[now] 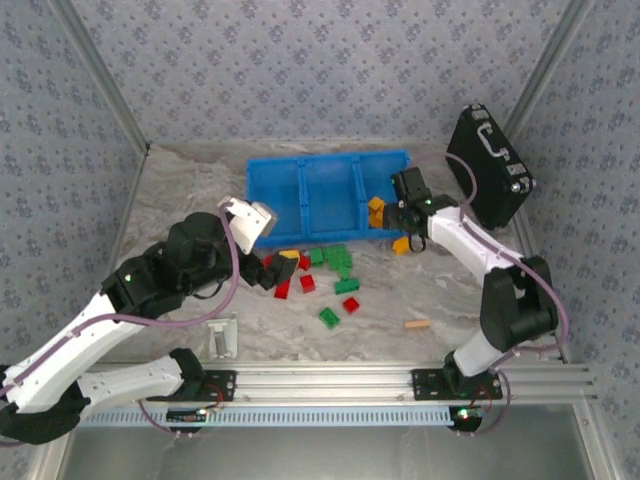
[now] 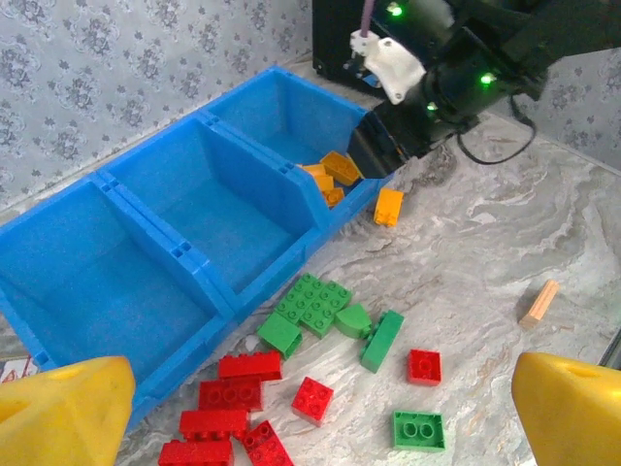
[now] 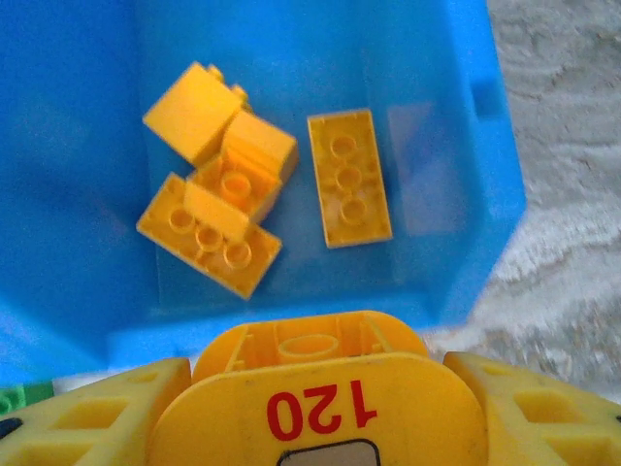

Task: Sort the legos into containers by color
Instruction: Place the lego in the container.

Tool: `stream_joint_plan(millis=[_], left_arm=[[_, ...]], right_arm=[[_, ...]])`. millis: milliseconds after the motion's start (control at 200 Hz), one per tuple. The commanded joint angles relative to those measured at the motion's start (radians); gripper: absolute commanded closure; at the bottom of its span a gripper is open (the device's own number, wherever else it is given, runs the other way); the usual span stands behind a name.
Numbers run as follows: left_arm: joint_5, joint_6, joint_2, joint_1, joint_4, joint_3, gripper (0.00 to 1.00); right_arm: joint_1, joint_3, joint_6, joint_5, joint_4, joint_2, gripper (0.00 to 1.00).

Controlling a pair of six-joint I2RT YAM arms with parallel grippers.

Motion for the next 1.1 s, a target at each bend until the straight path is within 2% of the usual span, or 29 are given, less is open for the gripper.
stream_joint_plan(millis=[0,125,285,385,475,635,735,895,1095], left_arm=[[0.022,0.005,0.009,-0.008,0.060,0.002,0.00],[0.032,0.001,0.020,-0.007,0.056,0.005,0.00],[0.019,0.002,0.021,-0.007,0.046,0.001,0.00],[0.006,0.005,0.016,-0.006,0.040,-0.003,0.00],[-0.002,0.010,0.013,-0.006,0.036,-0.007,0.00],[-0.012,0.022,0.010,-0.007,0.058,-0.026,0.00],[-0.013,0.035,0.007,-0.006,0.091,-0.049,0.00],[-0.004,0.053,0.034,-0.004,0.113,-0.054,0.00],[0.020,0.055,0.054,-0.004,0.128,-0.052,0.00]], right_arm=[[-0.022,0.088,-0.041,-0.061,0.038,0.075,0.43],[-0.047,0.135,-0.025,-0.097,0.065,0.143,0.43],[-0.054,0.207,-0.031,-0.130,0.068,0.222,0.38],[-0.053,0.230,-0.038,-0.136,0.067,0.247,0.30],[-0.055,0.225,-0.042,-0.134,0.055,0.230,0.18],[-0.057,0.138,-0.064,-0.110,0.015,0.076,0.10],[-0.047,0.065,-0.095,-0.099,-0.023,-0.056,0.09],[-0.046,-0.080,-0.118,-0.149,-0.070,-0.251,0.10],[-0.025,-0.241,-0.064,-0.166,-0.092,-0.377,0.14]])
